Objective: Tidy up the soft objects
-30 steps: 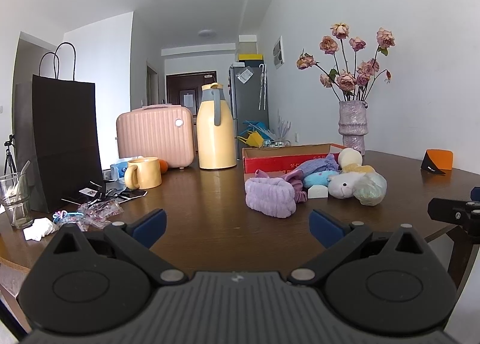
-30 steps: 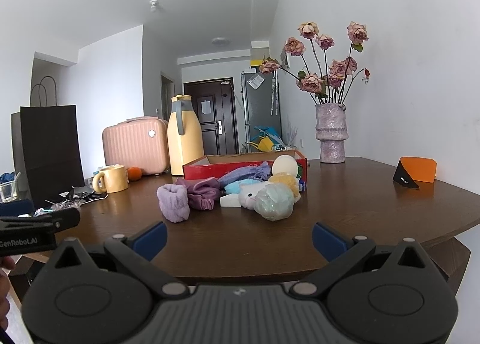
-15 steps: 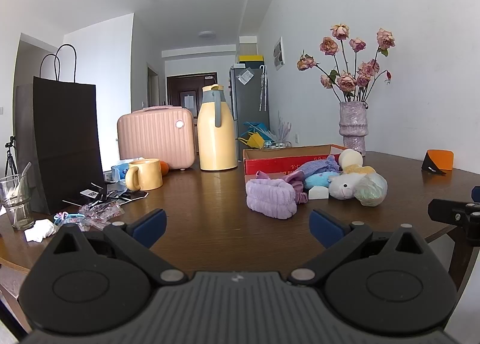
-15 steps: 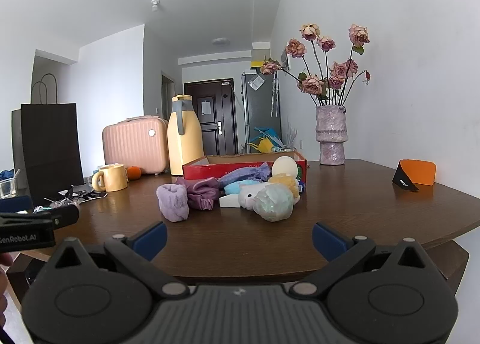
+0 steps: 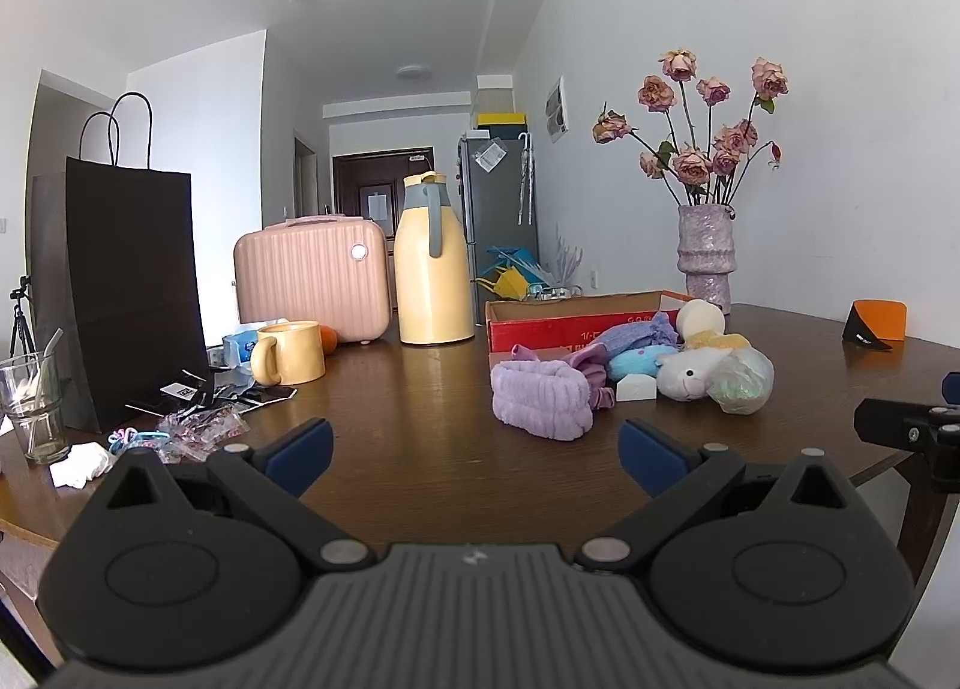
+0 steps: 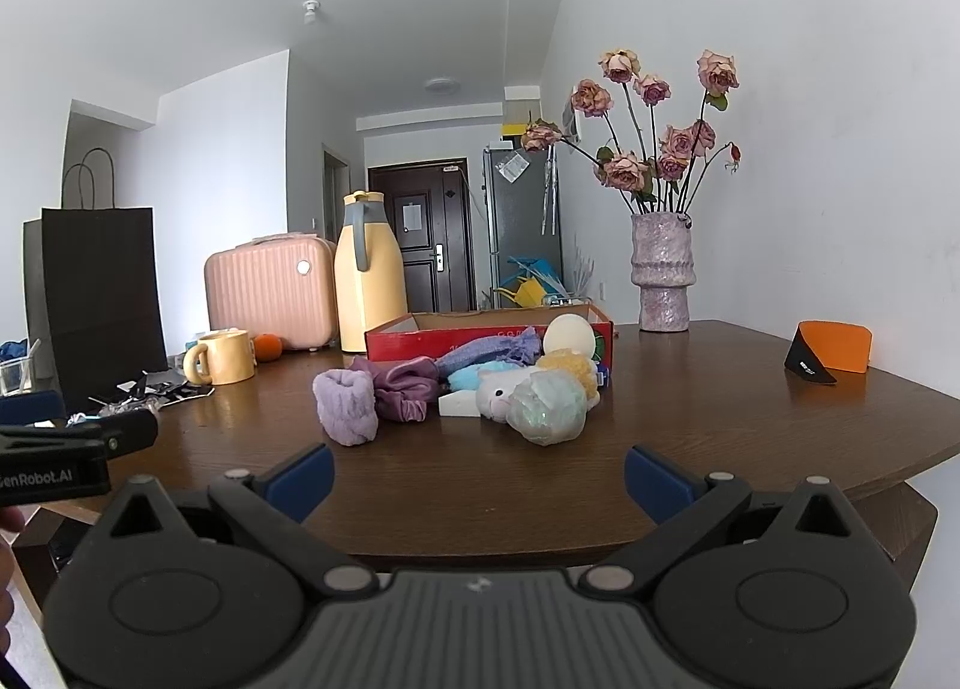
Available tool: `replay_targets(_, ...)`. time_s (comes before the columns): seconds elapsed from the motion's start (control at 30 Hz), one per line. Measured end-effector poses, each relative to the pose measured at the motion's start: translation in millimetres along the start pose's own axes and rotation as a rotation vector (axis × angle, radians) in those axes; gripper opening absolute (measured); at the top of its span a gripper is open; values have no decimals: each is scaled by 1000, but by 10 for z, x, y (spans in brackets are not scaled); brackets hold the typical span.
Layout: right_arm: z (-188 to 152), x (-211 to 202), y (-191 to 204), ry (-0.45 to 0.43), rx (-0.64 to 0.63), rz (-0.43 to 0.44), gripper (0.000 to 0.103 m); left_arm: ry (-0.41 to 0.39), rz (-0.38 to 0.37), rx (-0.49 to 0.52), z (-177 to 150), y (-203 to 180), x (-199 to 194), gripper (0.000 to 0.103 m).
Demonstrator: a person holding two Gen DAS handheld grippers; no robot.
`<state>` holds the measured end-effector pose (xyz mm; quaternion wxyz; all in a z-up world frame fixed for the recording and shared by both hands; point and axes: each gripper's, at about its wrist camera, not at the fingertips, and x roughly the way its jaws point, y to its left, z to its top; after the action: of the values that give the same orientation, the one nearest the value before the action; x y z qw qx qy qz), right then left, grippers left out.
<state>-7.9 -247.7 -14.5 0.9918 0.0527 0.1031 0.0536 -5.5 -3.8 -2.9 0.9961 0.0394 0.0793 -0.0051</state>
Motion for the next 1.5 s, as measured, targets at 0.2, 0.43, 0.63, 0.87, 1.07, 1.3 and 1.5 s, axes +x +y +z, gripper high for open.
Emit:
replay_targets(0.2, -5, -5, 0, 2, 0, 1, 103, -3, -1, 3, 5, -8, -5, 103)
replay_targets(0.43, -4, 7, -2, 6, 4, 0, 103, -5, -1, 4, 10, -17, -5, 103)
replay_targets(0.63, -10, 18, -7, 5, 6, -1, 103, -8, -3, 8, 15, -39, -7, 103)
replay_targets(0.87, -16, 33, -10, 9, 9, -2, 103, -13, -5, 14, 13, -42, -10, 103)
replay_targets(1.07, -29, 44, -13, 10, 15, 0, 103, -11, -9, 22, -17, -58, -2, 103)
replay_targets(1.3, 13, 205, -46, -5, 11, -5, 103, -34, 9, 42, 48, -118, 178, 103)
replay_targets(1.5, 118, 629, -78, 4, -2, -14, 103, -6, 20, 28, 178, -106, 623, 103)
